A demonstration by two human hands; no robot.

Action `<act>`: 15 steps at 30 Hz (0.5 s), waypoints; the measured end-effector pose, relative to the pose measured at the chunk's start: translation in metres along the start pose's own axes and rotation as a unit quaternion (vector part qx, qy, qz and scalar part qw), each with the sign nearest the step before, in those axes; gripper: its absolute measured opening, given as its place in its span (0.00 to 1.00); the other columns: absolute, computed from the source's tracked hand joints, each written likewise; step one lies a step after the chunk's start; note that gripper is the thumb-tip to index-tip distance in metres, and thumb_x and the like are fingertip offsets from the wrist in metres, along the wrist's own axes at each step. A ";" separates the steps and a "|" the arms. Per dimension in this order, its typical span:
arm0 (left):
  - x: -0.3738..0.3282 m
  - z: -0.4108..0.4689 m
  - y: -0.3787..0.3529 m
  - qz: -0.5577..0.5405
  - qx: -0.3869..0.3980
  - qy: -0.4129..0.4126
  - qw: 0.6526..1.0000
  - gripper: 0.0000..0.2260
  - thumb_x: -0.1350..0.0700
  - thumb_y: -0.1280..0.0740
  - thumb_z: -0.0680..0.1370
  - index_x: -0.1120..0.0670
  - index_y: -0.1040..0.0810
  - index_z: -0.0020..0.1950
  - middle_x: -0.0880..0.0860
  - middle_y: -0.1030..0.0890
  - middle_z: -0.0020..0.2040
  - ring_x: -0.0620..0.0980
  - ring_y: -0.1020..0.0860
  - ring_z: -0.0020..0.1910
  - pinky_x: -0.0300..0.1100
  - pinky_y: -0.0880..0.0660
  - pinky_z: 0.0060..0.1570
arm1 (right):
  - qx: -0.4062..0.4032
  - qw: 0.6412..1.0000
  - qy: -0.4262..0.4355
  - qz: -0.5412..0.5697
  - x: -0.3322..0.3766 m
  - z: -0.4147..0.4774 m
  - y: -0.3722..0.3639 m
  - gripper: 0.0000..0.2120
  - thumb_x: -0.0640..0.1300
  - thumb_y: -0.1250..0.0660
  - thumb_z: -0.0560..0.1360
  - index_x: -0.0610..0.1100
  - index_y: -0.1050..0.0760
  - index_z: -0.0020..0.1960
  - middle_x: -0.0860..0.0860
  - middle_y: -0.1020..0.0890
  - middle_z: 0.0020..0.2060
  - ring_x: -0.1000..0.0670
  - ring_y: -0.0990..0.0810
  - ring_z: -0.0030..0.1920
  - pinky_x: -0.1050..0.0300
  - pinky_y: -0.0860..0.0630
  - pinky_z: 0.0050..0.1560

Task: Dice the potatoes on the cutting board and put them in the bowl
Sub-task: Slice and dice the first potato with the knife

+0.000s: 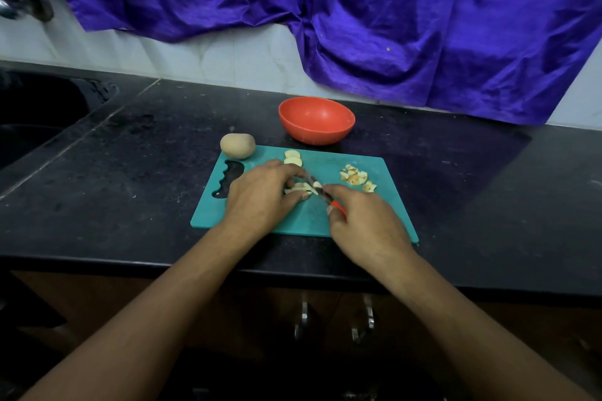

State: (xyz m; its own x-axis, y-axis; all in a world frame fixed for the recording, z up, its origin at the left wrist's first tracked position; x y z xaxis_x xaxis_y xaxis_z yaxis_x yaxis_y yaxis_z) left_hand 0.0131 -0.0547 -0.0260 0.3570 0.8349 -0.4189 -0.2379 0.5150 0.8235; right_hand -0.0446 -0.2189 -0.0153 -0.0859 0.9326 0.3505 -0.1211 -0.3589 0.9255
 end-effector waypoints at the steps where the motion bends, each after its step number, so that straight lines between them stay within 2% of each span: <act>1: -0.001 0.001 -0.001 0.003 0.007 -0.005 1.000 0.13 0.39 0.29 0.76 0.36 0.21 0.61 0.41 0.22 0.49 0.44 0.22 0.49 0.45 0.24 0.45 | 0.001 1.000 -0.004 0.009 -0.002 0.001 0.000 0.21 0.51 0.40 0.83 0.60 0.32 0.75 0.54 0.19 0.54 0.53 0.21 0.45 0.51 0.21 0.45; 4: -0.002 0.003 -0.003 0.010 0.021 -0.017 1.000 0.12 0.38 0.30 0.77 0.36 0.20 0.60 0.39 0.26 0.49 0.45 0.22 0.51 0.47 0.24 0.46 | 0.002 0.999 -0.012 0.048 -0.009 0.004 0.000 0.19 0.51 0.39 0.83 0.60 0.29 0.74 0.55 0.19 0.57 0.55 0.21 0.46 0.56 0.25 0.44; 7: -0.003 0.005 -0.003 0.015 0.028 -0.023 0.999 0.10 0.38 0.31 0.77 0.36 0.20 0.57 0.39 0.27 0.49 0.44 0.22 0.52 0.48 0.23 0.47 | 0.006 0.997 -0.018 0.076 -0.012 0.005 -0.002 0.18 0.51 0.38 0.83 0.60 0.27 0.72 0.58 0.21 0.48 0.56 0.22 0.38 0.61 0.31 0.35; 11: -0.002 0.005 -0.003 0.017 0.023 -0.019 0.999 0.10 0.38 0.30 0.77 0.39 0.22 0.54 0.41 0.23 0.50 0.44 0.22 0.50 0.49 0.22 0.47 | -0.007 0.996 -0.023 0.087 -0.011 0.009 0.001 0.18 0.50 0.38 0.83 0.59 0.27 0.72 0.61 0.24 0.46 0.58 0.25 0.40 0.60 0.32 0.38; 15: 0.003 0.003 -0.002 -0.011 0.013 -0.005 1.000 0.13 0.37 0.28 0.74 0.41 0.22 0.54 0.41 0.22 0.48 0.42 0.23 0.45 0.45 0.24 0.43 | -0.020 0.999 -0.020 0.037 -0.007 0.007 0.005 0.18 0.50 0.39 0.82 0.59 0.27 0.72 0.57 0.20 0.48 0.54 0.24 0.41 0.56 0.29 0.38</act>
State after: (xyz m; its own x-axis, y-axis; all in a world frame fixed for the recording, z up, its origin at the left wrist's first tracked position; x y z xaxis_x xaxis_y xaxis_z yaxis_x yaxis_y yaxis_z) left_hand 0.0177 -0.0540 -0.0275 0.3710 0.8217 -0.4326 -0.2070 0.5273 0.8241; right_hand -0.0381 -0.2273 -0.0122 -0.0575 0.9040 0.4237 -0.1554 -0.4274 0.8906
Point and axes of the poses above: each hand's wrist, its own z-axis towards the middle knuckle, its own y-axis out of the back of the hand, x = y × z, the point moved 6 cm from there along z, towards the middle knuckle
